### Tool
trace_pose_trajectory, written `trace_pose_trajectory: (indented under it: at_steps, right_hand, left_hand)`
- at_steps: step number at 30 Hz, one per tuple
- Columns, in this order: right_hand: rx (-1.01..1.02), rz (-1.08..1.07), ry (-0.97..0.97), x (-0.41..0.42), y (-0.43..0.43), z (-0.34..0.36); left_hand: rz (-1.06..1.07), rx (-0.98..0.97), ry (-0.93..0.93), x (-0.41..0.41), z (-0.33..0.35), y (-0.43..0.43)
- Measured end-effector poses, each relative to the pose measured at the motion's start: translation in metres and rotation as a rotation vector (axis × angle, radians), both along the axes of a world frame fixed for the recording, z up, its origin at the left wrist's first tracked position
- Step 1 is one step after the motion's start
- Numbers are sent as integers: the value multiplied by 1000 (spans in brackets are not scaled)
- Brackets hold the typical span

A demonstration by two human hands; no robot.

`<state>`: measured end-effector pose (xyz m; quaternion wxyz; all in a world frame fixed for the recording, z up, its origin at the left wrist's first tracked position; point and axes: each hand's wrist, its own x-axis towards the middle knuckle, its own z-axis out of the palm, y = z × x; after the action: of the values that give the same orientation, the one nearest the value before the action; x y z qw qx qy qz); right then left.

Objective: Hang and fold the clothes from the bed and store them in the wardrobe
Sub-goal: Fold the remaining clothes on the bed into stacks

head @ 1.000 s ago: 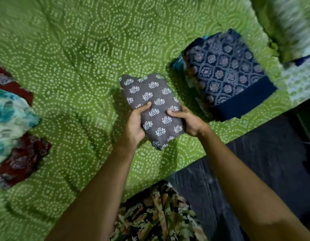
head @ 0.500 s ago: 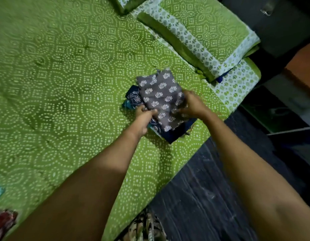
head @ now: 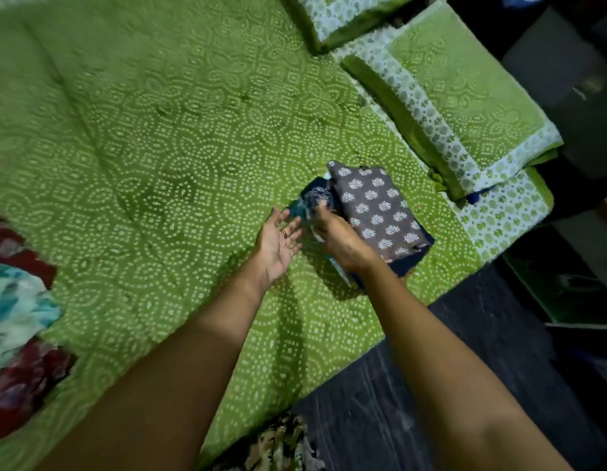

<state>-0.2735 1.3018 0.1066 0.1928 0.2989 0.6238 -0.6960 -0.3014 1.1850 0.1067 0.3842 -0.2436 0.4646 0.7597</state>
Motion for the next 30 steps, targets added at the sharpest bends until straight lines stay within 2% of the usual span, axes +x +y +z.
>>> trace_pose_trajectory:
  at_steps: [2, 7, 15, 17, 18, 24, 30]
  right_hand:
    - [-113, -39, -37, -18, -35, 5]
    - [-222, 124, -64, -59, -156, 10]
    - [-216, 448, -124, -79, -394, -5]
    - [-197, 472, -125, -79, -417, -11]
    - [-194, 517, -148, -78, -461, -18]
    - [-77, 601, -194, -81, -540, -61]
    - [291, 801, -22, -75, -571, -99]
  left_hand:
    - [68, -13, 29, -7, 4, -33]
    - [302, -135, 106, -24, 7, -163]
    - [678, -288, 71, 1, 2, -410]
    - [693, -316, 57, 8, 1, -435]
    - [724, -333, 37, 16, -5, -478]
    - [744, -453, -48, 34, -43, -568]
    - [724, -685, -87, 39, -90, -596]
